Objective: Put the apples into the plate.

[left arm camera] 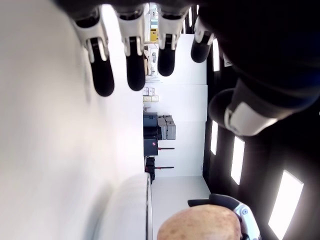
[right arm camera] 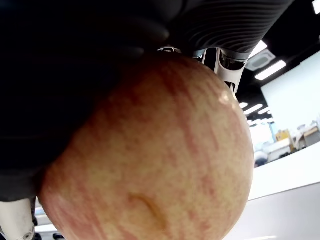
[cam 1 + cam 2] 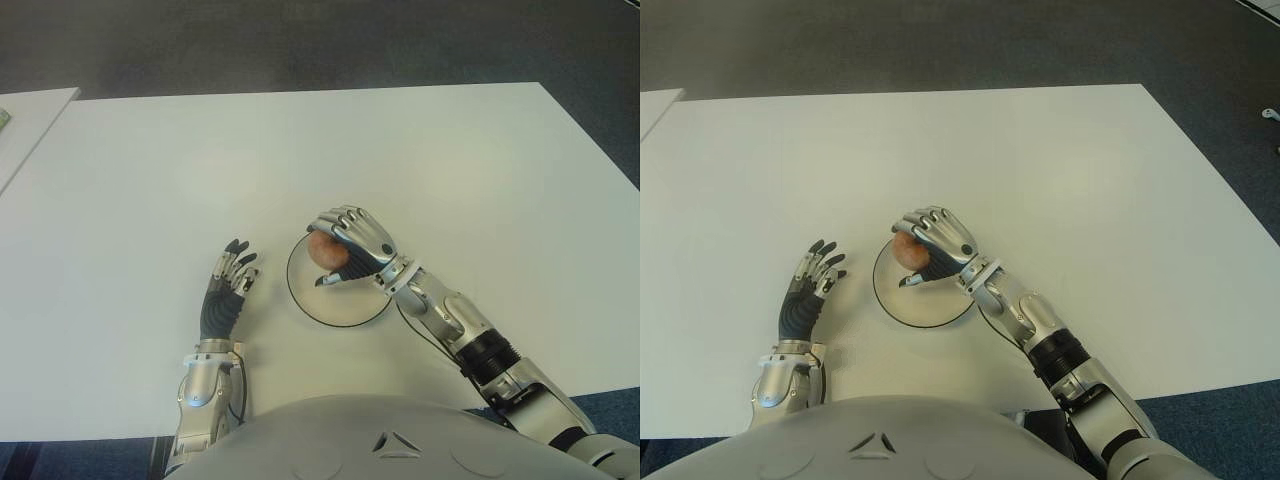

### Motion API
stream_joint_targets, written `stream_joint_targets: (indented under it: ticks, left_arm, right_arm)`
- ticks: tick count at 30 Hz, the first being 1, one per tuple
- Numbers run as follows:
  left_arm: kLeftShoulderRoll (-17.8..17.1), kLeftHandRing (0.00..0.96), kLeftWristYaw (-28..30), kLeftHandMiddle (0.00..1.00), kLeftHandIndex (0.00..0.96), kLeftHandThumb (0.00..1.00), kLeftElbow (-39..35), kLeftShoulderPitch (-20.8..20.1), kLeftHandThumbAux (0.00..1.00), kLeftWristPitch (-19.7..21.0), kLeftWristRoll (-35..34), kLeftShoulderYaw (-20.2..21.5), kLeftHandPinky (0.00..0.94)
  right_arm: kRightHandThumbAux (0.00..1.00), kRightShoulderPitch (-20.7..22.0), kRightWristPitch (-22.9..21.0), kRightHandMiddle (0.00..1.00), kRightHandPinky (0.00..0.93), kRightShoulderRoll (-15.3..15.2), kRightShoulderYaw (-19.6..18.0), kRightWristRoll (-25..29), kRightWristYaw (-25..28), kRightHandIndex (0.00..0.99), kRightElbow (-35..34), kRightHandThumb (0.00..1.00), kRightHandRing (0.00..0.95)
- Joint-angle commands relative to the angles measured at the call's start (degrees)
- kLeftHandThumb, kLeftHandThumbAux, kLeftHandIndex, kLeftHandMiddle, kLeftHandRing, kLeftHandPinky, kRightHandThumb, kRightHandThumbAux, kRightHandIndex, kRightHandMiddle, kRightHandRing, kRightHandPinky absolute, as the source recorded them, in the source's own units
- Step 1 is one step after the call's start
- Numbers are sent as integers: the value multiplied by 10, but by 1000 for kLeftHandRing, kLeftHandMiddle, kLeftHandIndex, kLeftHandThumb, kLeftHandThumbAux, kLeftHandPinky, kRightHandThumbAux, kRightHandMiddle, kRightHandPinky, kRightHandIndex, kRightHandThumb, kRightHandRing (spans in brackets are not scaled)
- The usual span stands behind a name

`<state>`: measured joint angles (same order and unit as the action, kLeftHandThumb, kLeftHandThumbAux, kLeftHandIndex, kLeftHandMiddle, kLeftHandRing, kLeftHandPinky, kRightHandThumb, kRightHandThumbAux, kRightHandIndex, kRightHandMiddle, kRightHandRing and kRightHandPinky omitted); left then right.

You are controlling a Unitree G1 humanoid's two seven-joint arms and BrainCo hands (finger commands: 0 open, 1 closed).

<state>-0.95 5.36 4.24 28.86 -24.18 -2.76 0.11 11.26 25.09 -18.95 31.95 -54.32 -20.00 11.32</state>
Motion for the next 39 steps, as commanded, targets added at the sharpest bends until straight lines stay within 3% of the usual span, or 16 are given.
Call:
stream_joint_targets:
  ticks: [1,11,30,31,32,34,35,36,39]
  left_arm:
    - [7,184,-10,117,65,151,18,21,566,31,15,-11,239]
    - [7,168,-13,101,59,148,6,29,561,39,13,-12,236]
    - [5,166,-12,100,48,132,19,27,557,31,15,-9,231]
    - [5,167,-11,100,47,129,18,26,554,33,14,-9,235]
    - [4,168,-10,100,47,128,18,26,552,34,14,-10,239]
    - [3,169,-9,100,48,127,18,25,549,36,12,-9,242]
    - [2,167,-7,98,47,130,19,24,548,36,11,-9,240]
    - [1,159,-6,92,44,133,19,24,543,36,10,-8,230]
    - [-2,147,-6,81,38,138,21,22,533,35,11,-8,218]
  right_arm:
    - [702,8,6,819,820,1,6,0,3,443,11,748,832]
    - [703,-6,1,806,805,-7,-1,17,23,443,9,749,811]
    - [702,-23,3,798,792,-20,-7,14,7,443,-10,749,805]
    - [692,-26,3,696,769,-22,-12,23,15,431,-21,786,783]
    - [677,-27,2,627,719,-24,-16,29,22,433,-29,847,674]
    - [664,-30,2,566,676,-26,-21,35,30,435,-40,900,579]
    - [678,-32,-2,498,545,-29,-23,35,42,431,-52,832,487]
    - [577,-35,-6,366,377,-32,-25,35,51,356,-61,673,340]
    - [446,-40,-17,171,147,-36,-28,28,74,218,-85,449,134]
